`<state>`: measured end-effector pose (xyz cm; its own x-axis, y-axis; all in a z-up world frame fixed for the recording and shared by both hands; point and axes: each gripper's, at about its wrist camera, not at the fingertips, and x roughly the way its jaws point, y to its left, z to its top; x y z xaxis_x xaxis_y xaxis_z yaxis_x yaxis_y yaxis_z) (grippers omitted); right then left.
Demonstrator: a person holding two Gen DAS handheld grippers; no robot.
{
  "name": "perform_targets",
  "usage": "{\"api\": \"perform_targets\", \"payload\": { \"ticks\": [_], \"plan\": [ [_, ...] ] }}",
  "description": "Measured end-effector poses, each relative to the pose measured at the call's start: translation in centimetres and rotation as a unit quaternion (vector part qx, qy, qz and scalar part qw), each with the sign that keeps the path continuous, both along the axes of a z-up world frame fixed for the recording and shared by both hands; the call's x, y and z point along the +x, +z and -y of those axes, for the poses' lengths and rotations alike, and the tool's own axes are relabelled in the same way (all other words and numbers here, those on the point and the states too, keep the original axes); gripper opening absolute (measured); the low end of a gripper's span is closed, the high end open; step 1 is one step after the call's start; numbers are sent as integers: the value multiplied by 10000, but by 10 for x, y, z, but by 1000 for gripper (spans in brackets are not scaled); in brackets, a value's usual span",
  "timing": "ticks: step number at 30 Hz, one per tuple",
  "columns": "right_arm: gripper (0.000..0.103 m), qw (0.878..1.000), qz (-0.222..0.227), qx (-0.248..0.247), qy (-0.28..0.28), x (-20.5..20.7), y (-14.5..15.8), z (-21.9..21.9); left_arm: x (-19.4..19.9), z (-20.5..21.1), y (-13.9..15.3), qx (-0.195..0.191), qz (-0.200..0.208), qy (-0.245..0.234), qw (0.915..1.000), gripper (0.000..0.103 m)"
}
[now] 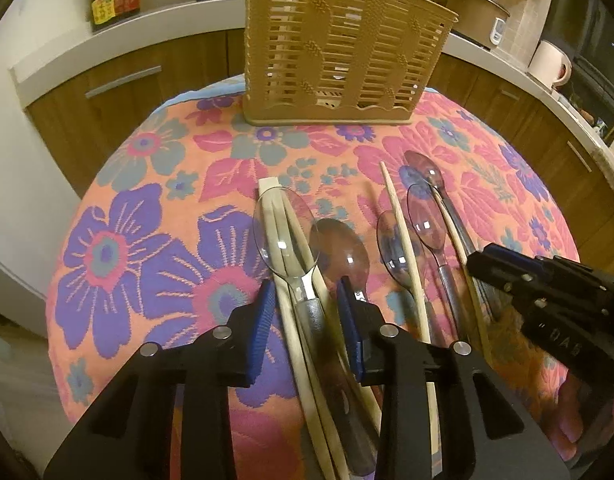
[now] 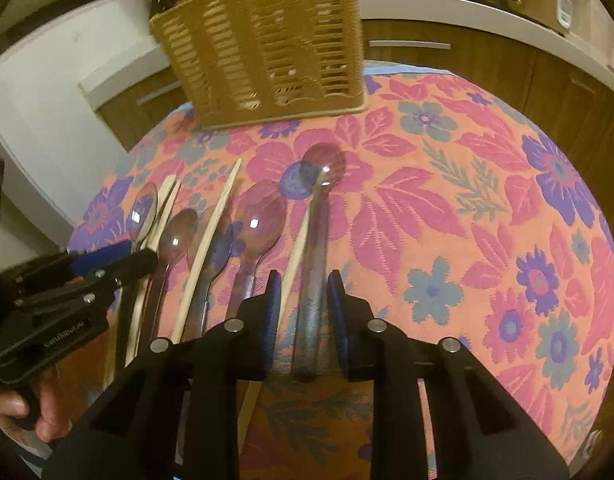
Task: Organize utensils
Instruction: 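Grasp a clear spoon with the left tool while the right tool grasps a brown spoon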
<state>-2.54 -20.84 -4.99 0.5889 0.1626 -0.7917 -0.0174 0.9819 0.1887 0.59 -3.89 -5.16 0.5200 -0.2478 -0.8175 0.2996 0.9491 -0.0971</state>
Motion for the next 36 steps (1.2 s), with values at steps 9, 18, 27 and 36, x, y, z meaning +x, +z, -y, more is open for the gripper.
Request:
{"api": "perform_targets", "payload": {
  "ticks": [9,18,27,36],
  "plan": [
    [4,9999,-63,-146,15,1,-2,0,0,2,3,-87,59,80,9999,10],
    [0,9998,13,101,-154,-2,5,21,1,-30,23,-1076,-5,66,9942,10],
    [0,9990,22,-3,-451,-8,9,42,12,-60,11,-1122,-208,305,9930,10],
    [0,9988,-115,94,-467,-5,-2,49,19,-74,-3,-1722,-426,177,9840,10]
  ]
}}
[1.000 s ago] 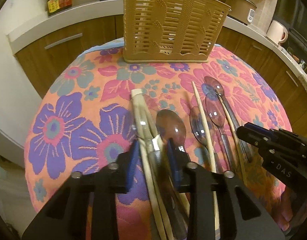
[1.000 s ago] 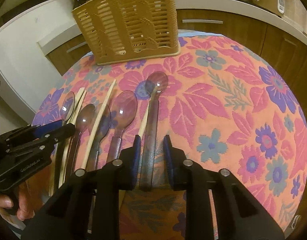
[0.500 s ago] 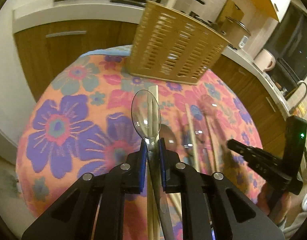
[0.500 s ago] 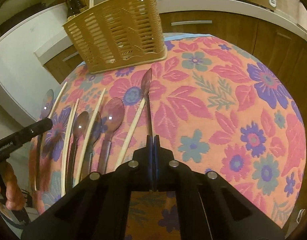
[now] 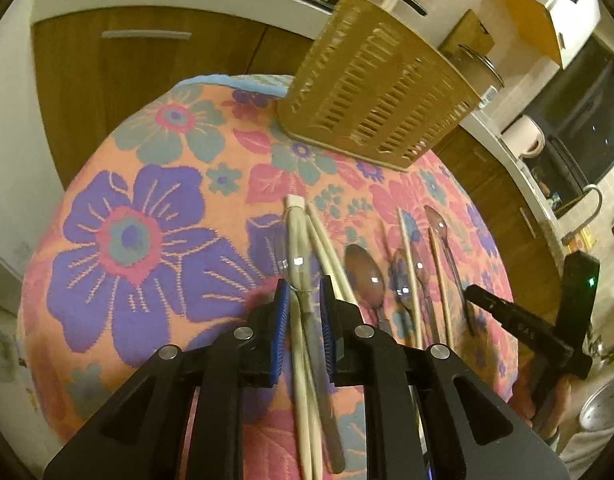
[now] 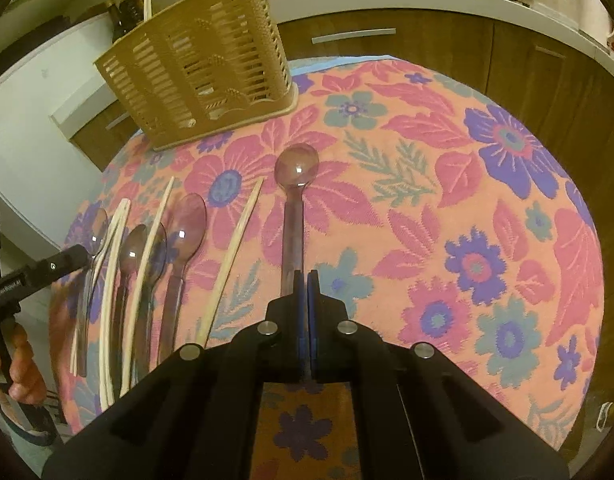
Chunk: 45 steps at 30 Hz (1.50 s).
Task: Organize utensils
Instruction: 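Grasp a clear spoon with the left tool while the right tool grasps a brown spoon, then lift both spoons and carry them over the utensil holder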
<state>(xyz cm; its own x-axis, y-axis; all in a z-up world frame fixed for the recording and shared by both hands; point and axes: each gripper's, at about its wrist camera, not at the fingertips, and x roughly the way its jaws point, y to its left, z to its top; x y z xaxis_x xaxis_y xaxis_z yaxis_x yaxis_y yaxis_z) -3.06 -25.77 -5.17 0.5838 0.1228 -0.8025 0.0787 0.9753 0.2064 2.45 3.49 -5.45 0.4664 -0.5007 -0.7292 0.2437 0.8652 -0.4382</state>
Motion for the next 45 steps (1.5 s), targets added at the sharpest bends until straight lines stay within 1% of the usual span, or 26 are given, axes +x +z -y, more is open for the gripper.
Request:
{"api": "perform_targets", "payload": {
  "ticks": [1,5,9,10,11,12,13,15,18,19,20,22,23,24,26,30,31,33,37,38,39,40,41,42,43,45],
  "plan": [
    [0,10000,10,1,18,0,0,-1,2,-1,-3,32,-45,35,10000,2],
    [0,10000,15,30,26,-1,1,-2,3,-5,-3,80,-52,88,9999,0],
    [0,10000,19,50,6,-2,1,-2,3,-9,-1,75,-129,-2,9999,0],
    [0,10000,21,61,7,-2,1,-2,3,-9,-1,78,-152,0,9999,11],
    [0,10000,21,71,7,-2,1,-1,2,-8,-2,103,-174,1,9998,20],
    [0,10000,22,89,5,-2,1,-1,0,-7,-2,140,-182,2,9997,37],
    [0,9999,21,106,4,-2,1,0,-2,-4,-1,175,-149,11,9997,41],
    [0,9999,18,121,7,-2,1,0,-4,4,0,361,-101,-10,9993,42],
    [0,9999,14,109,39,-2,2,-1,-4,24,2,902,26,59,9959,39],
    [0,9999,19,113,62,-2,2,-2,-3,32,2,1134,87,105,9935,29],
    [0,9999,27,112,86,-2,2,-3,-2,34,2,1201,88,106,9927,23],
    [0,9999,28,75,106,-2,3,-3,0,38,2,1225,89,145,9923,4],
    [0,9999,26,68,108,-2,3,-2,0,37,3,1218,108,170,9924,2],
    [0,9999,32,71,105,-2,3,-1,0,35,4,1128,114,187,9934,1],
    [0,9999,54,88,96,-2,4,2,1,30,5,961,102,210,9951,1],
    [1,9998,66,134,104,-1,7,8,2,17,8,442,-13,114,9990,1],
    [1,9997,40,187,139,1,7,9,3,13,10,414,-17,125,9991,1],
    [1,9995,-41,226,206,7,7,10,6,6,11,545,-24,128,9984,1],
    [7,9989,-268,154,349,22,2,8,15,-4,4,736,-86,114,9972,1],
    [11,9988,-276,132,370,25,2,7,17,-6,3,728,-48,69,9973,1],
    [21,9987,-282,99,402,28,3,6,17,-7,3,729,-16,28,9973,5],
    [28,9985,-307,80,441,32,4,5,18,-7,3,759,14,16,9971,17],
    [48,9984,-336,69,458,36,4,4,18,-8,3,820,45,6,9966,24],
    [54,9983,-354,62,466,38,4,4,17,-8,4,896,89,-17,9959,29],
    [54,9981,-369,21,486,40,5,2,16,-7,4,1009,136,-74,9948,29],
    [50,9974,-500,-128,507,44,4,0,13,-5,4,1208,158,-210,9923,29]
  ]
}}
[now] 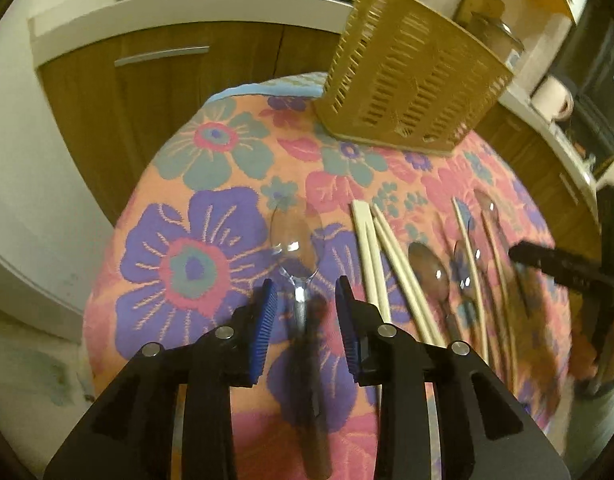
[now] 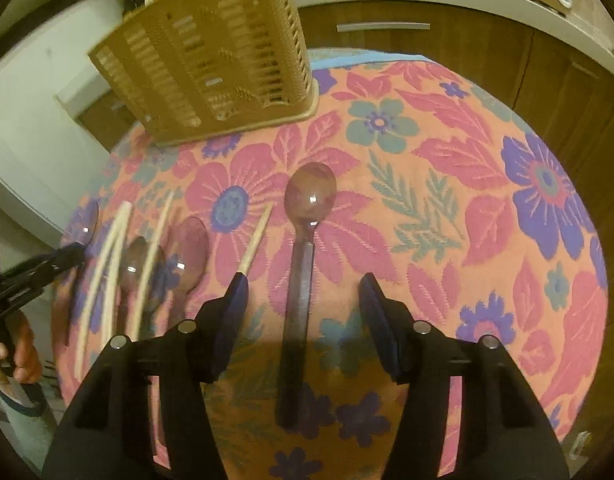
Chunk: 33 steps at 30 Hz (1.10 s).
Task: Organize utensils
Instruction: 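Lift both spoons and carry them over the utensil holder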
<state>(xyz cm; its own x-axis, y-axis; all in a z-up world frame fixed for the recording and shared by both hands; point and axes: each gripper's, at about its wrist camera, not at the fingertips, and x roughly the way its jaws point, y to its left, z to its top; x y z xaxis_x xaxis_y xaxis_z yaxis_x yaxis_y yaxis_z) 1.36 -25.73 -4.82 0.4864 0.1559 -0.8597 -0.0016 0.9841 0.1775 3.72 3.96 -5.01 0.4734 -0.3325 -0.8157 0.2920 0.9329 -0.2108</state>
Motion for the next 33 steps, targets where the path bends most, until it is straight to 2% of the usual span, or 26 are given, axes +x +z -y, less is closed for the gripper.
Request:
{"api": "perform_targets", "payload": {
  "ticks": [2,7,8,9,10,11,13,15,17,20,23,27,29,33],
  "plan": [
    [38,9997,-102,-211,-33,4,0,-3,-2,2,0,200,-20,-97,9998,29],
    [33,9972,-585,-469,-12,26,3,-8,2,22,0,947,-25,-262,9952,29],
    [27,9965,-635,-550,27,29,3,-12,3,27,0,1112,1,-282,9934,29],
    [22,9947,-698,-740,136,34,3,-19,3,32,-1,1272,40,-291,9914,27],
    [19,9935,-710,-861,205,37,4,-24,4,37,-1,1443,105,-282,9891,21],
    [11,9927,-720,-929,287,40,4,-28,3,40,-1,1511,148,-287,9880,14],
    [10,9917,-730,-985,379,43,5,-33,3,42,0,1523,223,-270,9877,10],
    [10,9936,-636,-814,453,43,11,-34,2,39,8,1246,419,-251,9910,10],
    [10,9961,-349,-670,456,40,25,-31,2,31,25,839,659,-178,9941,10],
    [10,9974,353,-272,559,33,63,-28,8,19,62,70,1078,-101,9941,10],
    [10,9925,994,-115,697,35,102,-30,17,18,106,-568,1630,-146,9849,10],
    [10,9787,1907,-15,758,48,154,-41,39,39,154,-948,2313,-273,9679,10],
    [10,9706,2293,36,725,63,172,-46,50,52,167,-1051,2527,-282,9614,10],
    [10,9556,2880,203,598,92,188,-55,87,78,180,-1219,2967,-122,9471,10]
  ]
}}
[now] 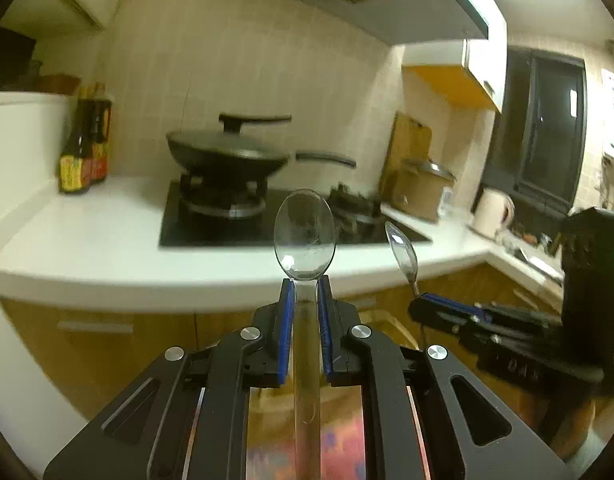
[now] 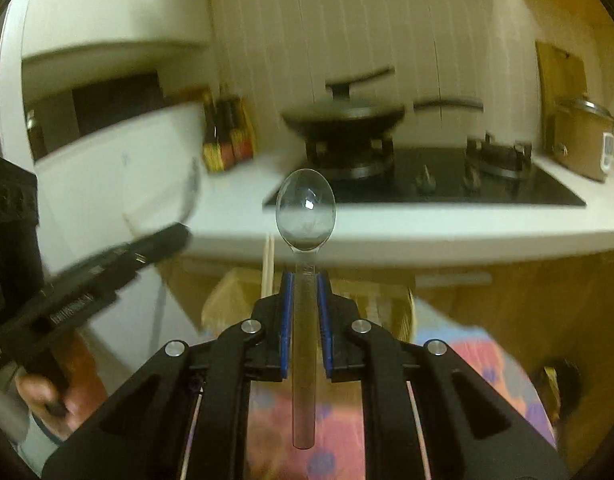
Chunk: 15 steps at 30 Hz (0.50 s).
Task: Organize utensils
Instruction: 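Lift both spoons and carry them over the utensil holder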
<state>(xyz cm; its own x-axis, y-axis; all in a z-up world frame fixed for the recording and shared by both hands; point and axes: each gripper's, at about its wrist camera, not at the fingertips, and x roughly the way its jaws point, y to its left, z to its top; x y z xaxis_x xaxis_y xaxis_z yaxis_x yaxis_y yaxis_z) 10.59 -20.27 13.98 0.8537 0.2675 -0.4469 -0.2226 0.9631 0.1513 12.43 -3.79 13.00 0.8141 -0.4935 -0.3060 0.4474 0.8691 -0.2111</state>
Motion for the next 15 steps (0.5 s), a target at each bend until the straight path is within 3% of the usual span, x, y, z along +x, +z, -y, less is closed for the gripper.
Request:
{"api": "perform_targets", "payload": {
  "ticks": [5,11,15],
  "plan": [
    [10,9980,499,145,-346,34,-1,-9,24,7,-5,-205,337,227,9990,10],
    [10,9965,642,130,-512,61,-17,-13,48,10,-25,-180,521,485,9973,10],
    [11,9958,707,180,-551,55,-30,-9,49,4,-37,-225,480,449,9976,12]
  ]
}}
